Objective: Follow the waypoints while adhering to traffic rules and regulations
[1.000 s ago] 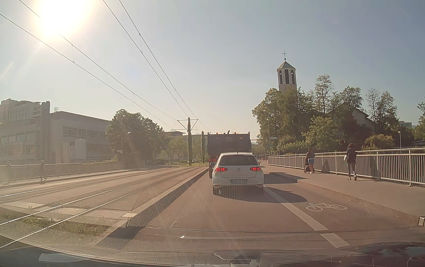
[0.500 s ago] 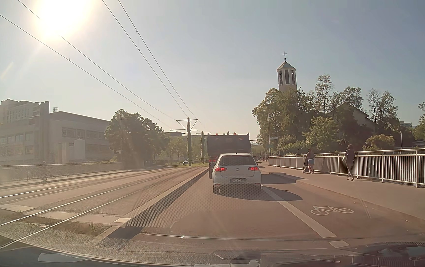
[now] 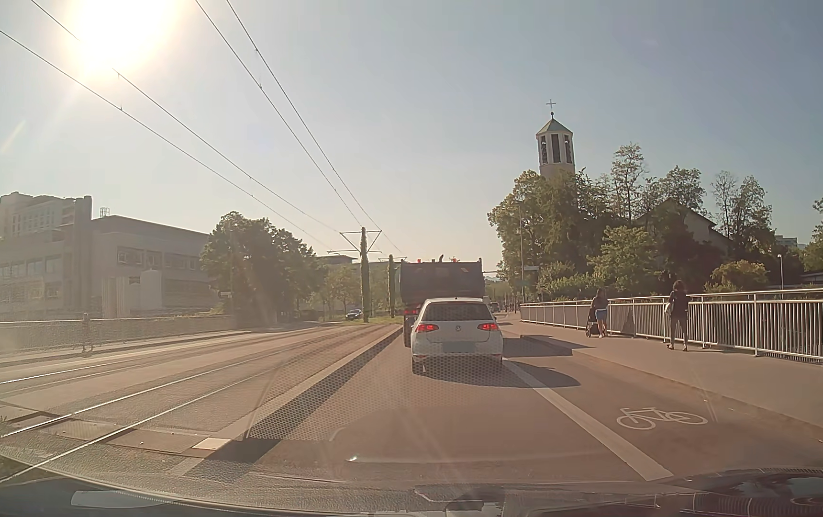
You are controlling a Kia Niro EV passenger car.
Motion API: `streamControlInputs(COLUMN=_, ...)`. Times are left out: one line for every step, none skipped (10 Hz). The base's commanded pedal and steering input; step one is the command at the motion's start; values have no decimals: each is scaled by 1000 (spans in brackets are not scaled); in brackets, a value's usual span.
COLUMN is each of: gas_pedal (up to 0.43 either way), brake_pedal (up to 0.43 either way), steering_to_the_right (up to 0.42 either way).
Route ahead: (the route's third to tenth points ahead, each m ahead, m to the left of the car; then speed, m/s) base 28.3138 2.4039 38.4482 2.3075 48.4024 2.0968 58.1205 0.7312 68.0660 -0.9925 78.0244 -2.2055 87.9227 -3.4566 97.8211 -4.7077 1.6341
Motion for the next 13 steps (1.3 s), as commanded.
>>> streamControlInputs(gas_pedal=138, brake_pedal=0, steering_to_the_right=-2)
streamControlInputs(gas_pedal=110, brake_pedal=0, steering_to_the_right=-2)
streamControlInputs(gas_pedal=67, brake_pedal=0, steering_to_the_right=-2)
streamControlInputs(gas_pedal=47, brake_pedal=0, steering_to_the_right=-3)
streamControlInputs(gas_pedal=47, brake_pedal=0, steering_to_the_right=-4)
streamControlInputs(gas_pedal=47, brake_pedal=0, steering_to_the_right=-5)
streamControlInputs(gas_pedal=47, brake_pedal=0, steering_to_the_right=-5)
streamControlInputs(gas_pedal=47, brake_pedal=0, steering_to_the_right=-5)
streamControlInputs(gas_pedal=47, brake_pedal=0, steering_to_the_right=-5)
streamControlInputs(gas_pedal=20, brake_pedal=0, steering_to_the_right=-5)
streamControlInputs(gas_pedal=0, brake_pedal=0, steering_to_the_right=-5)
streamControlInputs(gas_pedal=0, brake_pedal=0, steering_to_the_right=-5)
streamControlInputs(gas_pedal=0, brake_pedal=0, steering_to_the_right=-5)
